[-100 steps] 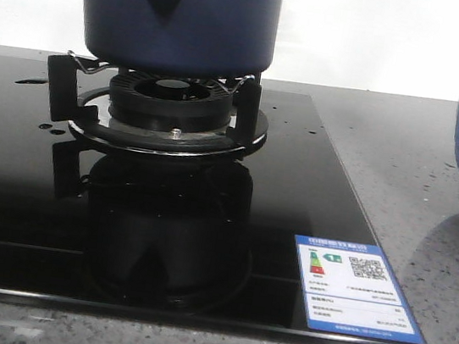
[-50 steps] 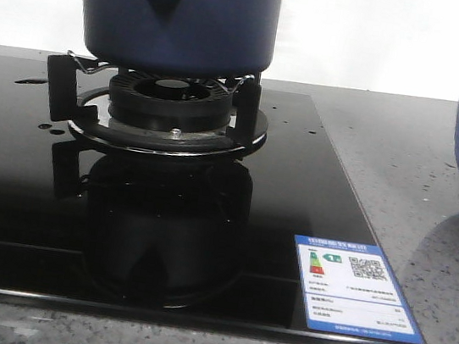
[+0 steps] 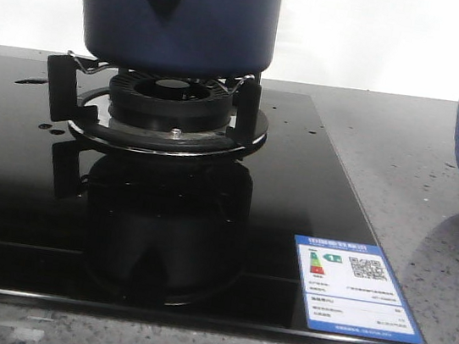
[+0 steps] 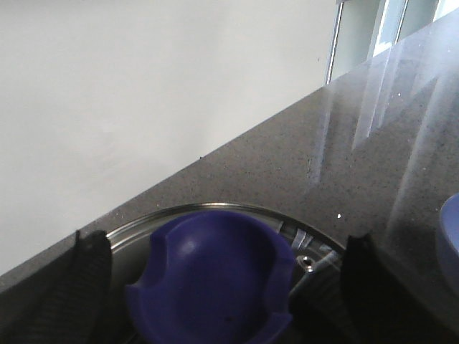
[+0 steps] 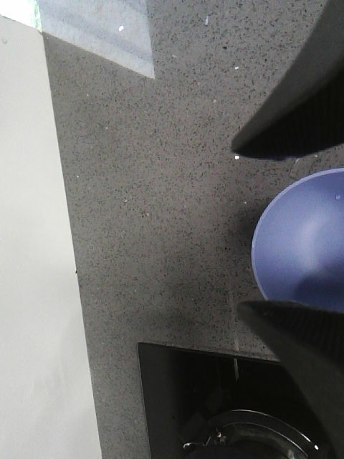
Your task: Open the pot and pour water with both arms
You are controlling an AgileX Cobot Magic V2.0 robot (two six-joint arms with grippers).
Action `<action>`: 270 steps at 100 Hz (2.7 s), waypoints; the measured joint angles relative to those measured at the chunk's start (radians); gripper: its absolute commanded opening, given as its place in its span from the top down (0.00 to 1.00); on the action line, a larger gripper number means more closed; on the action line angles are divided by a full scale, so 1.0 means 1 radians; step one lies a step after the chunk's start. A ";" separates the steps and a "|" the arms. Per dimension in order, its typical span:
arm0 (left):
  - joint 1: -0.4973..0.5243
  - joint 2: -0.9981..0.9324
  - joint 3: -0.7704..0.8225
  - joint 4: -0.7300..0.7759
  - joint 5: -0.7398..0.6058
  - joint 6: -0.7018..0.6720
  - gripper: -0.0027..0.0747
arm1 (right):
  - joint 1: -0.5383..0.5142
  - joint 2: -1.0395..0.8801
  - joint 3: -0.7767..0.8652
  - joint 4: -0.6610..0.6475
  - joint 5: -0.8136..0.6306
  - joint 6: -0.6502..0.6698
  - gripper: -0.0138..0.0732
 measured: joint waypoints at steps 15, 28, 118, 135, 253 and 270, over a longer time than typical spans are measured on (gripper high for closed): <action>0.000 -0.064 0.000 -0.001 -0.002 0.000 0.26 | 0.000 0.000 0.000 0.000 0.000 0.000 0.40; 0.000 -0.149 0.032 -0.002 -0.029 0.000 0.49 | 0.000 0.000 0.000 0.000 0.000 0.000 0.40; 0.000 -1.139 0.705 -0.114 -0.546 0.000 0.99 | 0.056 -0.523 0.638 0.366 -0.381 -0.525 0.92; 0.000 -1.175 0.776 -0.124 -0.580 0.000 0.99 | 0.070 -0.774 0.826 0.368 -0.509 -0.554 0.92; 0.000 -1.177 0.815 -0.110 -0.586 0.000 0.99 | 0.070 -0.971 0.993 0.372 -0.566 -0.567 0.92; 0.000 -1.177 0.815 0.214 -0.585 -0.026 0.99 | 0.070 -0.971 0.993 0.372 -0.566 -0.567 0.92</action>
